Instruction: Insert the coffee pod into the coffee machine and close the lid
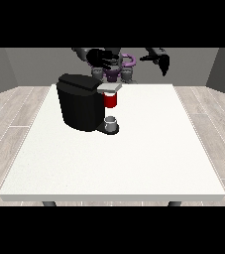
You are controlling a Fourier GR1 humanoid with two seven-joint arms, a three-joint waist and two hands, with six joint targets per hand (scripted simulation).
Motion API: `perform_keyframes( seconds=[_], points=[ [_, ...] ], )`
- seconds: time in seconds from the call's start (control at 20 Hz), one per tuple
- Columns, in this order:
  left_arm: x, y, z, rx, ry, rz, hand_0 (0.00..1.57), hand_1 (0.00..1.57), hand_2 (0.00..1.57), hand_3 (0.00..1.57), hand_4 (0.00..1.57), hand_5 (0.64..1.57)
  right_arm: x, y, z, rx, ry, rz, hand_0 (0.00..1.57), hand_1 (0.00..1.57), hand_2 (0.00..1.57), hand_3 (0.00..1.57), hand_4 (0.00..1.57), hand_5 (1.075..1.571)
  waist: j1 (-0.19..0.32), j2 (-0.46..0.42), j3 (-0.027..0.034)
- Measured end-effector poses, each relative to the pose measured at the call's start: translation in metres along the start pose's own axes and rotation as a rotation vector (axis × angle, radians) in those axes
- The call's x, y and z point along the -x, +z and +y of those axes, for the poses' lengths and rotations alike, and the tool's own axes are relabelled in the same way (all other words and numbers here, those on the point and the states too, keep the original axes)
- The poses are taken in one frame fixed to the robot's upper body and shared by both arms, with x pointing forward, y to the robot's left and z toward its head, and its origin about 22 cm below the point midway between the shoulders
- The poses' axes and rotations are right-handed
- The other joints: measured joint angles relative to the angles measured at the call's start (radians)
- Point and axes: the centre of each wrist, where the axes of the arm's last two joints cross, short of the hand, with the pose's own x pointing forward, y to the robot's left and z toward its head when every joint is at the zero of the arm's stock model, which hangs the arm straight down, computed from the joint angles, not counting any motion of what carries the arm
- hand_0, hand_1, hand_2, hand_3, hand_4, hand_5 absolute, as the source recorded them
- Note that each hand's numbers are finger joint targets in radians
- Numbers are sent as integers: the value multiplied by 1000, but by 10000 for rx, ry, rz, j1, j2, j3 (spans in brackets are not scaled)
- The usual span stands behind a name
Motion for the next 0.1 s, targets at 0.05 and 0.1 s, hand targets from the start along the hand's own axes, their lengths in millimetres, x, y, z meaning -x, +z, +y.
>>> perform_keyframes(
  seconds=[0.05, 0.1],
  points=[
    [4, 3, 2, -112, -12, 138, 0, 0, 0, 0, 192, 1571, 7, 9, 4, 32, -313, 66, 0, 0, 0, 0, 251, 1571, -140, -166, 0],
    [11, 7, 4, -265, 7, 237, 0, 0, 0, 0, 192, 1571, 11, 16, 8, 26, -573, 154, 0, 0, 0, 0, 157, 1571, -340, -274, 0]
  ],
)
